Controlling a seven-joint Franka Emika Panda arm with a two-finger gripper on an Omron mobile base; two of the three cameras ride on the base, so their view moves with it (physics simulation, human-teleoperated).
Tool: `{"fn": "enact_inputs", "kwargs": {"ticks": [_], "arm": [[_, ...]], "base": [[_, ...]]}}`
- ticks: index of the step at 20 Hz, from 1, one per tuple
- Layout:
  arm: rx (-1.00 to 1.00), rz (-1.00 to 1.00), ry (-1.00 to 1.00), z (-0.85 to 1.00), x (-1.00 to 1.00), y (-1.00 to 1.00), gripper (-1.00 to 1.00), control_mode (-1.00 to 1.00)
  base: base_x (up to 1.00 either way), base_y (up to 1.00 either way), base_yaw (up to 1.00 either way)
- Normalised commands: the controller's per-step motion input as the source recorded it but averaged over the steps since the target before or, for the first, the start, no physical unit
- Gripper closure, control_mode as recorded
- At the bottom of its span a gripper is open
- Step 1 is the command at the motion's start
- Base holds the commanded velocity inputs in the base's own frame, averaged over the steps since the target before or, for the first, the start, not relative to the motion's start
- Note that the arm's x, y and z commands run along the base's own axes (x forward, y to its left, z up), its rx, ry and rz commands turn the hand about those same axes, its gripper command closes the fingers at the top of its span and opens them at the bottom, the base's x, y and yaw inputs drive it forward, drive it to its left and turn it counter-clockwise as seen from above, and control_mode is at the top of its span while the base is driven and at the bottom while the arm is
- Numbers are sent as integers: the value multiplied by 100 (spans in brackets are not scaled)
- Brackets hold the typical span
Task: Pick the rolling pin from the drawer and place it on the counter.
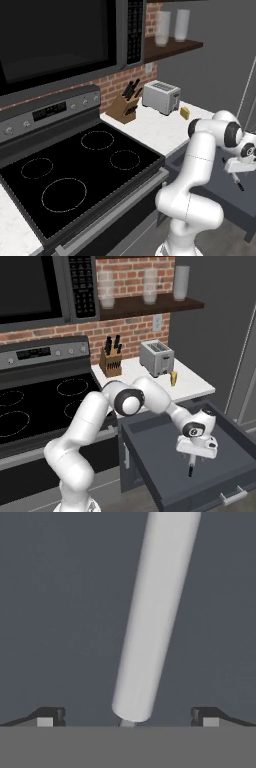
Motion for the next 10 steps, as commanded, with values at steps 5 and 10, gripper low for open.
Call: {"fn": "enact_inputs", "kwargs": {"ticks": [5, 10], "arm": [[-5, 1, -2, -28, 9, 0, -100, -100], [-5, 1, 0, -22, 9, 0, -100, -100]], "base": [[0, 0, 0], [0, 0, 0]]}}
